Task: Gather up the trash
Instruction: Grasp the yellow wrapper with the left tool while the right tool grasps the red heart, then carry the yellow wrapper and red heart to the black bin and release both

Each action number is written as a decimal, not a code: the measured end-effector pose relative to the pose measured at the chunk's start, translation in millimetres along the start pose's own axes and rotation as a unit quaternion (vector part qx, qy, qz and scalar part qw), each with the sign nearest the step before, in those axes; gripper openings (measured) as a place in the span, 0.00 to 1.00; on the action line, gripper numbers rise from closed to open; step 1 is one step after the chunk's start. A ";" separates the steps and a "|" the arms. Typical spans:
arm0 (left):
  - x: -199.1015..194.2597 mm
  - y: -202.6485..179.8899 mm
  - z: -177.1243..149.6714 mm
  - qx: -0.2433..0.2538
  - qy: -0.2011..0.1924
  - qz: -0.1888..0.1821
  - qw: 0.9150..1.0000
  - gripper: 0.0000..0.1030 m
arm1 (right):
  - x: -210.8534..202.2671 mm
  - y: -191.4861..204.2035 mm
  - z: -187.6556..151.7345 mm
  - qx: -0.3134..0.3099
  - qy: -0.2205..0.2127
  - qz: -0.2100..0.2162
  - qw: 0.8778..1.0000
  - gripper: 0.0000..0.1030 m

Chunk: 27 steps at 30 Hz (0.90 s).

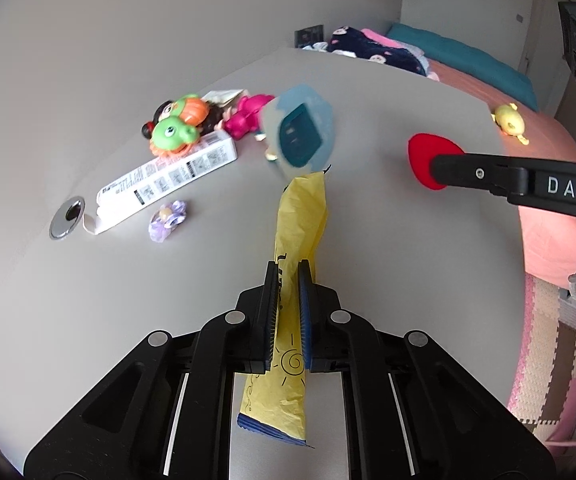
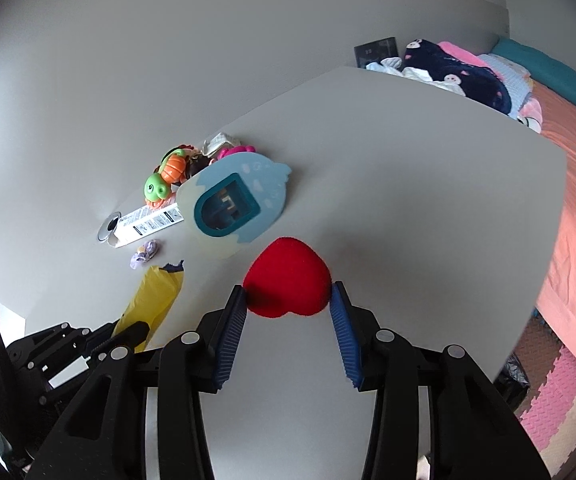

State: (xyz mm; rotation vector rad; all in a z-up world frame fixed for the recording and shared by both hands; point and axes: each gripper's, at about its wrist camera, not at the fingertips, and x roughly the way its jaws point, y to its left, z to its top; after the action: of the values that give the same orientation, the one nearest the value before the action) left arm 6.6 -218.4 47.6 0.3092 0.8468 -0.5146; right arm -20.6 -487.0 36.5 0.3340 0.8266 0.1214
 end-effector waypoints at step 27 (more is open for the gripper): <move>-30.4 -219.0 22.0 0.140 -0.011 -0.112 0.984 0.09 | -148.3 -158.7 -57.6 0.105 -0.082 -0.054 0.990 0.44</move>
State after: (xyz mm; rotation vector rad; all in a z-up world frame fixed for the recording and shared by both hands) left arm -116.0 -402.1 72.4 0.4667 0.7924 -0.8494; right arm -166.8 -657.0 50.6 0.4895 0.6937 -0.0940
